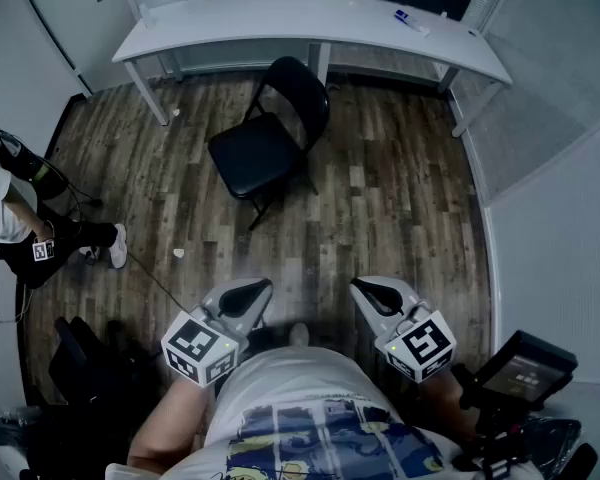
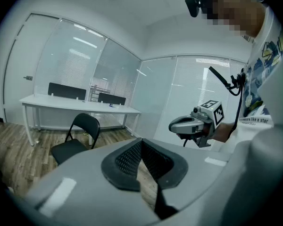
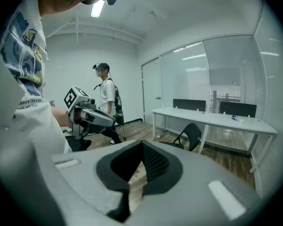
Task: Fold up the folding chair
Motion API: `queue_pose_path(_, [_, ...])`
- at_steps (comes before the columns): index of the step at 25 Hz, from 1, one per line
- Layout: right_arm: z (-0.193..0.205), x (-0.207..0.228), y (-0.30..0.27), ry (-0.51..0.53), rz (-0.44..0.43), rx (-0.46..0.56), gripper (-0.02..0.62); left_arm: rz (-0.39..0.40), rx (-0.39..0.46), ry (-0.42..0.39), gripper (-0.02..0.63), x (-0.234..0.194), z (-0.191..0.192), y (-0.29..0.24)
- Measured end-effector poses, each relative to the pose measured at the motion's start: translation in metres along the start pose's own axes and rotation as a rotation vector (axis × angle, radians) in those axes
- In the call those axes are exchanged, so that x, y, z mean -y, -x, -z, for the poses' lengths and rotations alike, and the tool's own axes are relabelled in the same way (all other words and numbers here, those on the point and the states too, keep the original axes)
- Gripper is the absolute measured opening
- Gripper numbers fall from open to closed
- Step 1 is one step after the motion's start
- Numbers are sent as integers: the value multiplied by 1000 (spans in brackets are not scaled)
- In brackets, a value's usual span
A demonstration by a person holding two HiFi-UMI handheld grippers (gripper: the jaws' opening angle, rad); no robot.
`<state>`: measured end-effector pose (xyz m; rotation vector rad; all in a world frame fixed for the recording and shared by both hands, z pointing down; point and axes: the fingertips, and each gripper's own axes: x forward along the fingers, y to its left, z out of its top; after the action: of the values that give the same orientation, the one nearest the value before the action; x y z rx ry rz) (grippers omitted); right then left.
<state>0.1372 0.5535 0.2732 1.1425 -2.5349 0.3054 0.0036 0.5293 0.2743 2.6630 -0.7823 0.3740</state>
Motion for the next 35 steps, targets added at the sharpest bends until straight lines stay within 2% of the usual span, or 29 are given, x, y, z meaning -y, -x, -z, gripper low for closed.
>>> queue_pose_path(3, [4, -2, 4, -8, 2, -10, 2, 2, -5, 23, 5, 3, 4, 0])
queue_pose_path(22, [21, -2, 8, -30, 13, -5, 18, -28, 3, -3, 6, 6, 6, -8])
queue_pose_path(26, [28, -6, 5, -27, 27, -8, 20, -30, 14, 5, 8, 5, 16, -3])
queue_pose_path(31, [32, 14, -5, -44, 46, -14, 46, -28, 16, 12, 21, -8, 13, -18])
queue_pose_path(35, [22, 10, -26, -51, 60, -30, 52, -31, 24, 22, 44, -33, 12, -9])
